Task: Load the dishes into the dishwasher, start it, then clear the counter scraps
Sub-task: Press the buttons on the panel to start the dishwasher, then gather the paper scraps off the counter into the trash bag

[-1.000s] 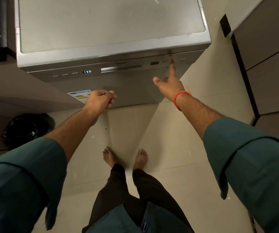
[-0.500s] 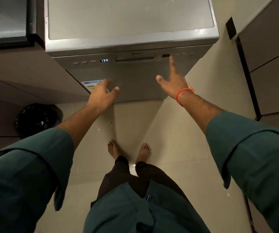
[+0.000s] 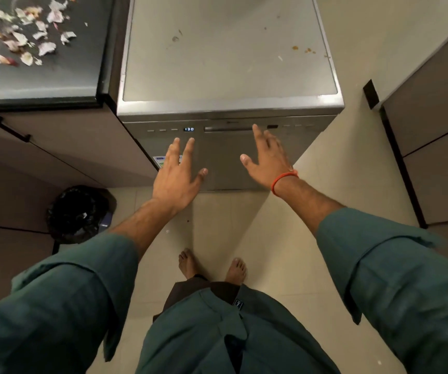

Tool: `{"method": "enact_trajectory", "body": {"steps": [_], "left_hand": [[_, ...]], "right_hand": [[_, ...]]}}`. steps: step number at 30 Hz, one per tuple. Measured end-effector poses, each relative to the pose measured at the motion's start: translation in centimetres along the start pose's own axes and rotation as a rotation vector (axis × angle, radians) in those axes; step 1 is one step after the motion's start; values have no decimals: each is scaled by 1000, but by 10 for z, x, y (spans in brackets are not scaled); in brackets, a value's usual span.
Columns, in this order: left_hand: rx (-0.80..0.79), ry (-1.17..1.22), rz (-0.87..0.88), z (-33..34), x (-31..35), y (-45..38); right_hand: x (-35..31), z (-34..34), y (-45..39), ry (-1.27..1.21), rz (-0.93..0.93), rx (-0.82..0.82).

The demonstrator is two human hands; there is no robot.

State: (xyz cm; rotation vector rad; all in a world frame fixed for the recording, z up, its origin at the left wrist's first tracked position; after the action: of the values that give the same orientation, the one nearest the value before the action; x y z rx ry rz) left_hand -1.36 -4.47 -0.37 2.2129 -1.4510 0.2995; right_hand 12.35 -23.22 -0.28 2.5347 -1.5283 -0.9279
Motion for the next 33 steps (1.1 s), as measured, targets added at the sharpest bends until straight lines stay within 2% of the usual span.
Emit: {"method": "enact_trajectory", "body": {"steps": [15,33], "left_hand": [[189,-40,-50,-67,-44,17],[344,-22,-216,-181,-202,52]], "right_hand": [[-92,-13,-25,206,-179,7],[-283,25,-68,272,-404,56]]}}
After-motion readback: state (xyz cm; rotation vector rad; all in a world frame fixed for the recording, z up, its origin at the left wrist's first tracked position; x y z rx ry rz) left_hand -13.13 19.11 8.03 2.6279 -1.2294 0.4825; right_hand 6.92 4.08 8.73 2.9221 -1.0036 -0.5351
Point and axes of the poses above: each hand's wrist, its own y-axis away from the middle knuckle, its own z-axis out of the palm, x = y × z, the point moved 5 cm from there along -y, towards the middle knuckle, and after that the axes turned 7 degrees about -x, right-handed, at the moved point
